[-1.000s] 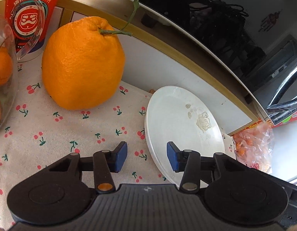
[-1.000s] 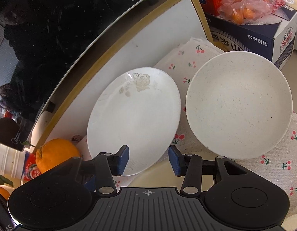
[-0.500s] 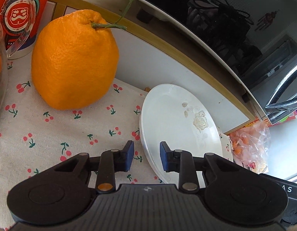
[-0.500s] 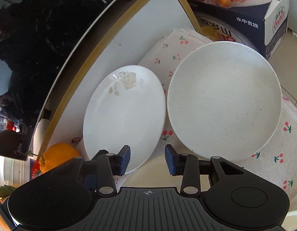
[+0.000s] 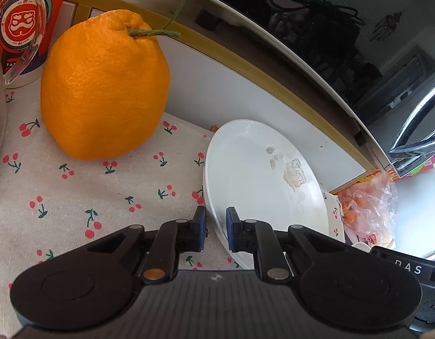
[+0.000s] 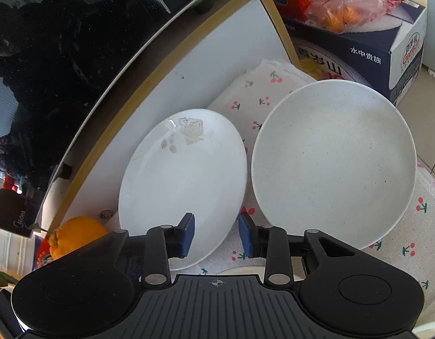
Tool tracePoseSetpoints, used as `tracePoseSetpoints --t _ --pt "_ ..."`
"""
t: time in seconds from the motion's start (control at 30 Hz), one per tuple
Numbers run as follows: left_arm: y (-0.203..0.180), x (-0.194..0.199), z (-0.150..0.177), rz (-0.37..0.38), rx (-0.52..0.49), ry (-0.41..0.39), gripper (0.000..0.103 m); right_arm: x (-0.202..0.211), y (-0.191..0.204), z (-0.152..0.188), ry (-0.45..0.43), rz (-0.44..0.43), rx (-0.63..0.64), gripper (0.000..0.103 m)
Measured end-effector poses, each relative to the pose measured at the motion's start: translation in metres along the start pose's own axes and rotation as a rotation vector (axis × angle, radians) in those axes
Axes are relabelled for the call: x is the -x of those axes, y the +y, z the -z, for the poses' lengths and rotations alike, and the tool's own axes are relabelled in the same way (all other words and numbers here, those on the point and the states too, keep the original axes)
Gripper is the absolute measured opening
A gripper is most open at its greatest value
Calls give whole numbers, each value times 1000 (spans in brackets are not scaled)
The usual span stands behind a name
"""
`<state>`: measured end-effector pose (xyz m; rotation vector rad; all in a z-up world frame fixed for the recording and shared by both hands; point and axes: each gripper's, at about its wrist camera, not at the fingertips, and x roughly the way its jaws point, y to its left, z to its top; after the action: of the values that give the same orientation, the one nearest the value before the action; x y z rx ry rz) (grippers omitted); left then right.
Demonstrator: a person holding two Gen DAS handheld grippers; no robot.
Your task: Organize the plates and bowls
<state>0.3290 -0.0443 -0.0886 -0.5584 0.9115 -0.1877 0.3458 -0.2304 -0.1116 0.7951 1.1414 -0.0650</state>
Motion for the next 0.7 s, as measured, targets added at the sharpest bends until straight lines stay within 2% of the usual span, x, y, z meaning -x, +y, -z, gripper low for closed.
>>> tracePoseSetpoints --t 0.1,0.23,0.7 --pt "-1 1 0 -4 -10 -2 12 -3 1 3 -18 15 23 24" --pt "-7 -1 1 -14 -29 -5 12 -3 -2 1 -30 14 33 13" --pt "-9 30 4 -30 -33 -21 13 22 4 10 -13 -39 78 13"
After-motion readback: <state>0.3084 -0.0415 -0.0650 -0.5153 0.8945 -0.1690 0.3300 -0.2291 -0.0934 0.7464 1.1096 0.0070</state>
